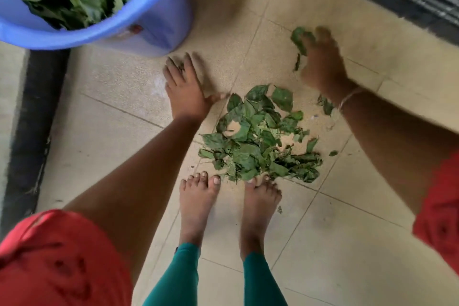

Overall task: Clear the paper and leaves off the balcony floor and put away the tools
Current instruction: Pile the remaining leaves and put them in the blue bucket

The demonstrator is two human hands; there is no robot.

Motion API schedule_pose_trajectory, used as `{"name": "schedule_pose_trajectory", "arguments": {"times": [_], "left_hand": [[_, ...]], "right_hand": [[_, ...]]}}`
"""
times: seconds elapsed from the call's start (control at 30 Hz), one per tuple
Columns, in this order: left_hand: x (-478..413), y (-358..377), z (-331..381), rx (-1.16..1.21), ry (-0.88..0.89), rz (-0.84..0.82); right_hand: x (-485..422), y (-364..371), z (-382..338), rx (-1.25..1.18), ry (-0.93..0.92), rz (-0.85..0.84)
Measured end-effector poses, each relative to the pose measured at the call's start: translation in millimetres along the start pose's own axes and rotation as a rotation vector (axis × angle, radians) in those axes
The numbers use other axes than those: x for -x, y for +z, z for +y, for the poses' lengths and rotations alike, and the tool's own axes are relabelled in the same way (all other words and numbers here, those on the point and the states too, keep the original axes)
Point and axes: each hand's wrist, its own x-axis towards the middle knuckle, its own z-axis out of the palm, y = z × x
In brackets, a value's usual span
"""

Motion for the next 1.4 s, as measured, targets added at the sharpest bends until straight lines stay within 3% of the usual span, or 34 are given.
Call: {"name": "schedule_pose_trajectory", "arguments": {"times": [0.1,0.27,0.4,0.47,0.6,0.7,0.83,1.07,1.4], "left_hand": [[-2,0,22,0.015,0.144,-0.153],[35,36,57,0.131,0.298,-0.304],[70,54,59,-0.143,0.388,-0.362],[83,62,54,-0.299,0.414,-0.343],[97,72,41,-0.48,0.452,-0.269],[95,71,39,-0.362,0.471,-0.196],[81,67,44,-0.104,0.389,-0.26],[85,26,56,0.25,0.26,-0.256],[125,-105,77,0.705,0.241,-0.194]], "right_hand": [[-39,-15,7,0.003,0.058,-0.052],[0,24,-2,0.037,-0.083,-0.152],[71,69,2,0.115,-0.241,-0.142],[100,85,6,0.118,-0.242,-0.105],[134,108,6,0.273,-0.217,-0.215],[139,115,0,0.333,-0.214,-0.134],[126,113,1,0.137,-0.27,0.021],[119,63,0,-0.187,-0.18,-0.091],[156,-89,-58,-0.486,-0.072,-0.184]]}}
